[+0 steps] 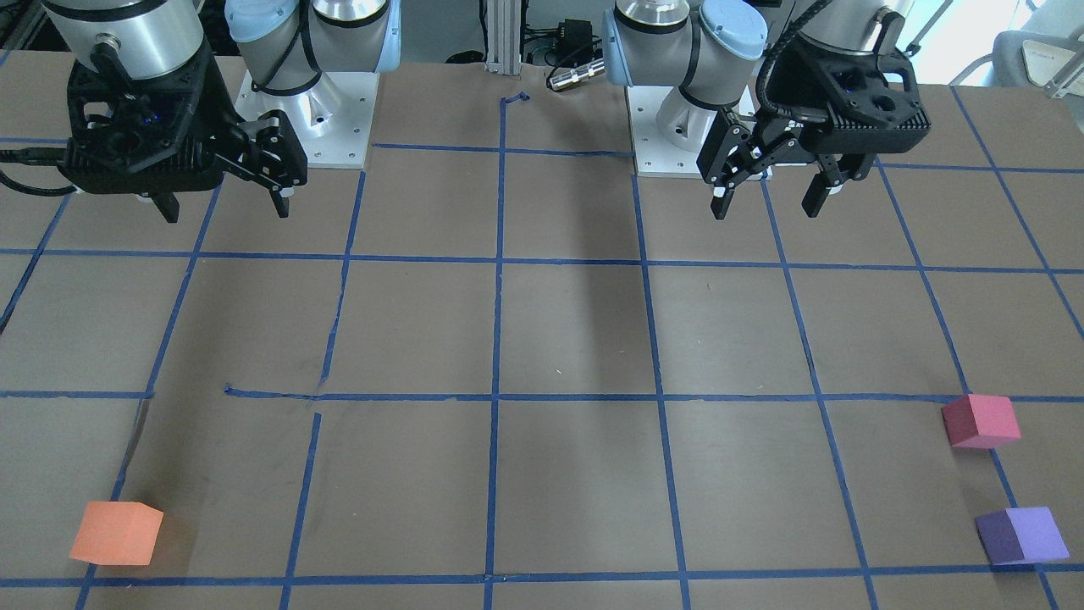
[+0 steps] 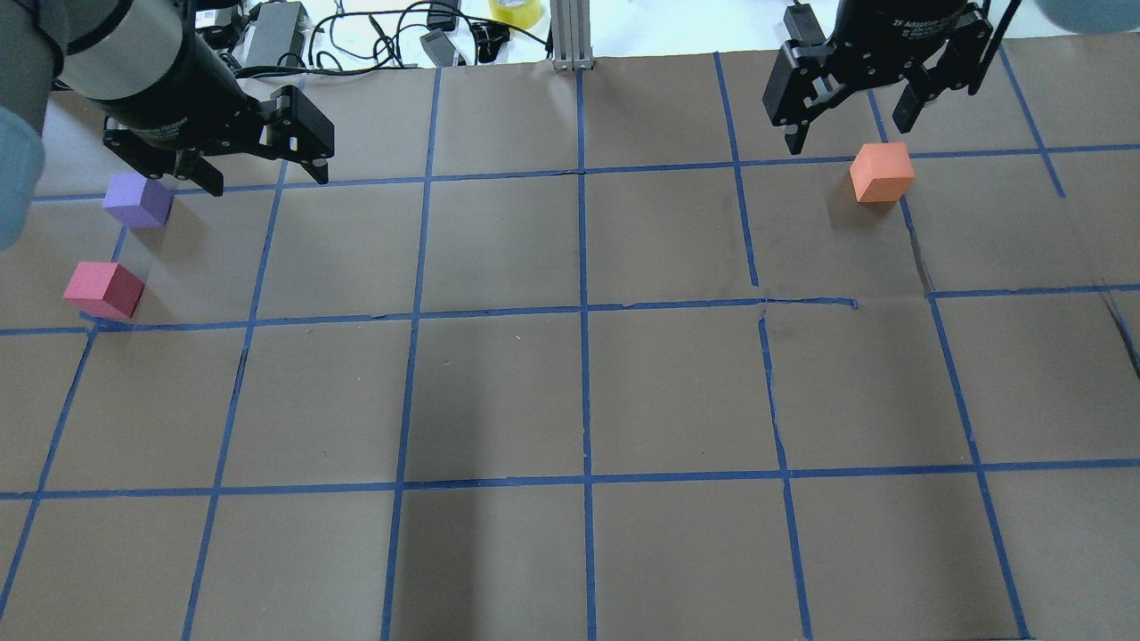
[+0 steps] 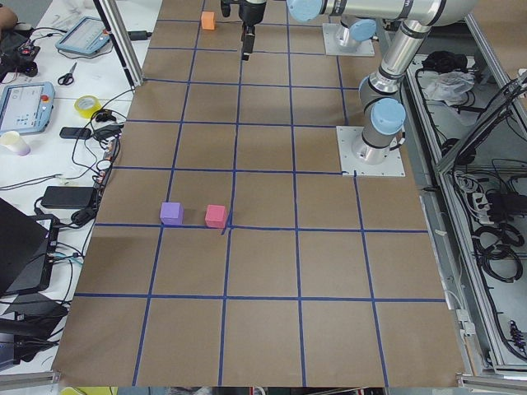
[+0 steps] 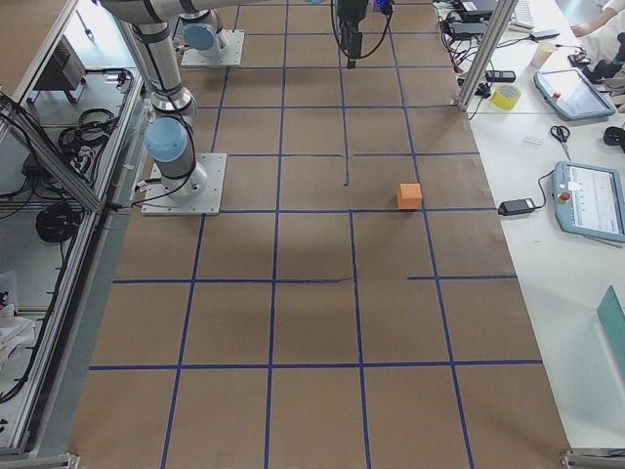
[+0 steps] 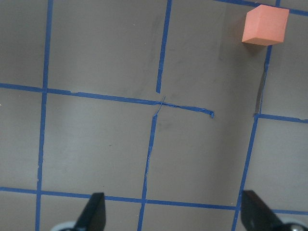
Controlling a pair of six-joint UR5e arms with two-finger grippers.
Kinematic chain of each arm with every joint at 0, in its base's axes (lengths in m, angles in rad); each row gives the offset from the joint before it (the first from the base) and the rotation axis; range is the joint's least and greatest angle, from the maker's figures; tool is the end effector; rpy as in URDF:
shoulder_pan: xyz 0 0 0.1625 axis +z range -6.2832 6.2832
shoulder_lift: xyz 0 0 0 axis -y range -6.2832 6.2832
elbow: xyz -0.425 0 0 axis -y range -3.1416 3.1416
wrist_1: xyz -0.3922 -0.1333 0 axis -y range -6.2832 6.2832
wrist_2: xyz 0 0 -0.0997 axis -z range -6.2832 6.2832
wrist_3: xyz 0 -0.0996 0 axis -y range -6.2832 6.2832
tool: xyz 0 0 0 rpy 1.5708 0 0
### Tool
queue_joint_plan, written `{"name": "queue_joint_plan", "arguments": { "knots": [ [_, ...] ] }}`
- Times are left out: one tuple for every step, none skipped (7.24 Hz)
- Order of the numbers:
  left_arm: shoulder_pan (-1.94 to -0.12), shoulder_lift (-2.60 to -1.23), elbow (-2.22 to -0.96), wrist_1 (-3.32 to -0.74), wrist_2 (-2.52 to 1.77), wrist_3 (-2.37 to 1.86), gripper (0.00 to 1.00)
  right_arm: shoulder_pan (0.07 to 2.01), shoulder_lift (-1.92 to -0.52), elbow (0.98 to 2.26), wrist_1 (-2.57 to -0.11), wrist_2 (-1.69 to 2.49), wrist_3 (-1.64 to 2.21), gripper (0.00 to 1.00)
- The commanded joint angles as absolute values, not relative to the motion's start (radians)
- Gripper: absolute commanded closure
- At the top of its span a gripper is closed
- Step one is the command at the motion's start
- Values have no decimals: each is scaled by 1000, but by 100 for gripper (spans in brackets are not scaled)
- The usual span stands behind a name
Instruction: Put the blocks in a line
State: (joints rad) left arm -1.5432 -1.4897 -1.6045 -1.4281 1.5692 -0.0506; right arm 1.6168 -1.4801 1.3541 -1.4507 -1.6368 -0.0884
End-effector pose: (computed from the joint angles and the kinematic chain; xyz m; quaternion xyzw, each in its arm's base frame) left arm -0.1203 -0.4776 0.5257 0.0388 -0.9947 0.0949 0.0019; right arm 0.1509 -0.5215 0.5362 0.0670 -0.9972 0.0023 0.0331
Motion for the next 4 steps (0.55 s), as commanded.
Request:
{"name": "queue_joint_plan", "arguments": {
  "knots": [
    [-1543, -1489, -1605, -1428, 1569, -51, 0, 1617, -1480, 1355, -1451, -1637, -87, 0],
    [-1543, -1489, -1605, -1428, 1569, -51, 0, 1615, -1480, 1355, -1442, -1643, -95, 0],
    [-1543, -1489, -1605, -1428, 1569, -51, 0, 1609, -1471, 1355, -1451, -1641, -92, 0],
    [-1543, -1489, -1605, -1428, 1569, -51, 0, 1606, -1480, 1353, -1454, -1637, -86, 0]
  ]
}}
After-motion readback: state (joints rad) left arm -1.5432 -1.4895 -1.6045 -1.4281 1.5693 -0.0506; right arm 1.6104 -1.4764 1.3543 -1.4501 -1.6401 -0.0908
